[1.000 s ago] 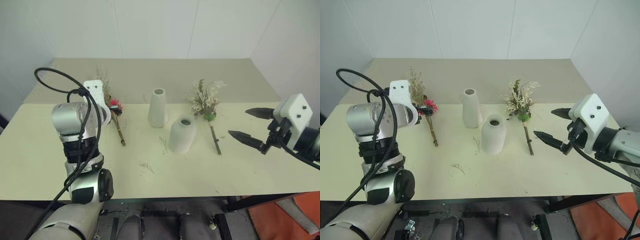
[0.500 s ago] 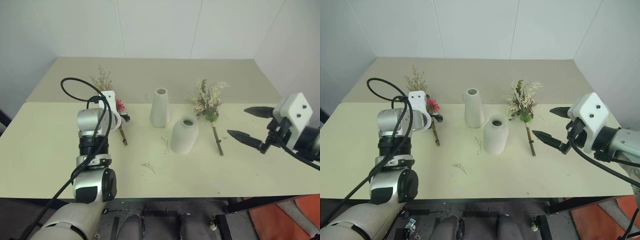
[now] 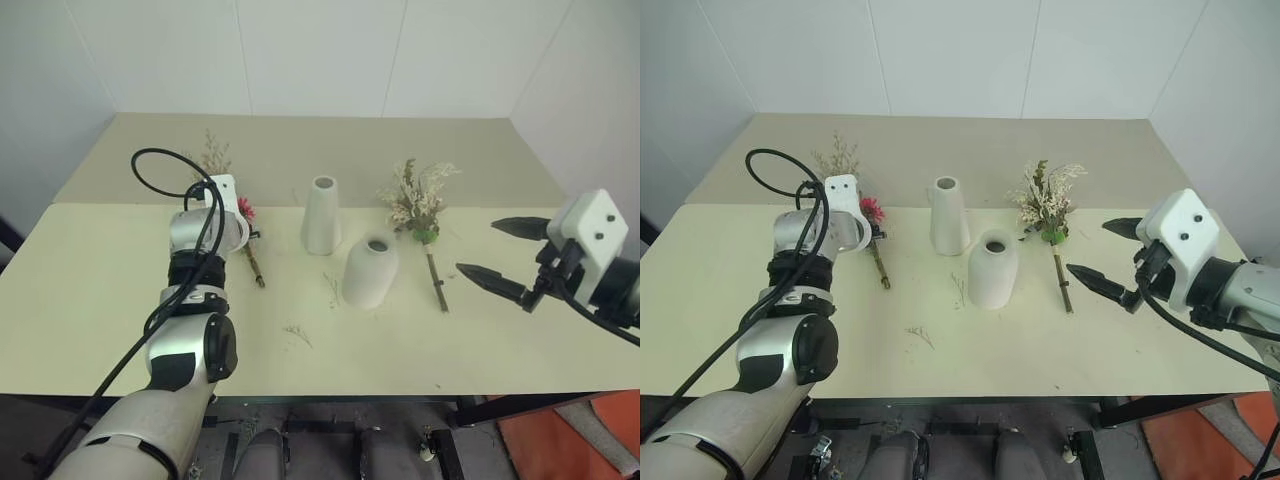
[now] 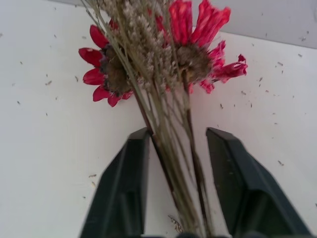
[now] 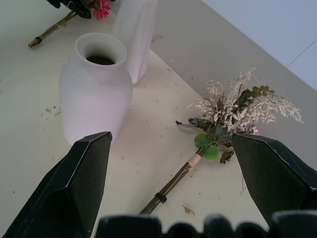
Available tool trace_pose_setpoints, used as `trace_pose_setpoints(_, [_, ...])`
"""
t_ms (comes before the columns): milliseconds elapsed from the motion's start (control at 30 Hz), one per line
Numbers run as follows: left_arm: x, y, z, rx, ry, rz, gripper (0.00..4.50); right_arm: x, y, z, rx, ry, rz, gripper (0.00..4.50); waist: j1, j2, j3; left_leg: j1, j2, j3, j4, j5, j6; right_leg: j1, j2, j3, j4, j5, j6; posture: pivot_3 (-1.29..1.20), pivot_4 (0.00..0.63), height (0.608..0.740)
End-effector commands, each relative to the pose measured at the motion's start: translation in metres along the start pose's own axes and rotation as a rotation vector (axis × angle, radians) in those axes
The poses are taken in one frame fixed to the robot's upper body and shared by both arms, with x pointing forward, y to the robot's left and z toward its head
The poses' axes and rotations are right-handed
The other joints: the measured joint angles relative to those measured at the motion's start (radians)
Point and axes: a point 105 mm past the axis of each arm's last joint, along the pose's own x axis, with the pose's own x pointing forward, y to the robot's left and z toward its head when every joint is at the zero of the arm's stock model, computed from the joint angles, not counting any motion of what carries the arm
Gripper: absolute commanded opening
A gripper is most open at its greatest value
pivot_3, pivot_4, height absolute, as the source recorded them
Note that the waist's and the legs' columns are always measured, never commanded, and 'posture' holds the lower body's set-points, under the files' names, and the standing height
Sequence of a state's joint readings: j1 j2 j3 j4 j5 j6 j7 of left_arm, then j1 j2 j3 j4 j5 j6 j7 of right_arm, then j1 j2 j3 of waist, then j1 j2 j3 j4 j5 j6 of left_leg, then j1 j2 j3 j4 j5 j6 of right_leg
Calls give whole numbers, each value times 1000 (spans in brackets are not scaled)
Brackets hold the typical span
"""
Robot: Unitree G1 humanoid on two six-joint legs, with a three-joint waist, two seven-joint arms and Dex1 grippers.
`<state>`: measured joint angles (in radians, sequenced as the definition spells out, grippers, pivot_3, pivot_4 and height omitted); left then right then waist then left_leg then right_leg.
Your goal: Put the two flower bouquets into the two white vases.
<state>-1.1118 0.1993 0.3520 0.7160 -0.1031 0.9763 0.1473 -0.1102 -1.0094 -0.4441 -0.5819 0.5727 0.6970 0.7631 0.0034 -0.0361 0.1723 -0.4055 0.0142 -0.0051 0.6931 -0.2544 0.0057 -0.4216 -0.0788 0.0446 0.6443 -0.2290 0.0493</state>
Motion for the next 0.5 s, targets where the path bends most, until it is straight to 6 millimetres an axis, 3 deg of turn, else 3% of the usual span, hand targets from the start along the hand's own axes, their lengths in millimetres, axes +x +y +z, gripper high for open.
trace_pose_setpoints(33, [-4, -3, 15, -2, -54, -4, 571, -7, -4, 11, -38, -26, -39, 4500, 0, 0, 0, 0, 0, 0, 0, 0, 0, 0, 0, 0, 0, 0, 0, 0, 150, 740])
trace_pose_setpoints(100, [-3, -3, 15, -10, -52, -4, 9, -7, -3, 11, -37, -25, -40, 4500, 0, 0, 0, 0, 0, 0, 0, 0, 0, 0, 0, 0, 0, 0, 0, 0, 150, 740])
trace_pose_setpoints(333, [-2, -2, 26, 27, -137, 21, 9, -8, -3, 10, -36, -23, -48, 4500, 0, 0, 0, 1, 0, 0, 0, 0, 0, 0, 0, 0, 0, 0, 0, 0, 150, 740])
trace_pose_setpoints(500, [-17, -9, 76, -38, -366, -101, 9, -9, -3, 9, -37, -20, -56, 4500, 0, 0, 0, 0, 0, 0, 0, 0, 0, 0, 0, 0, 0, 0, 0, 0, 150, 740])
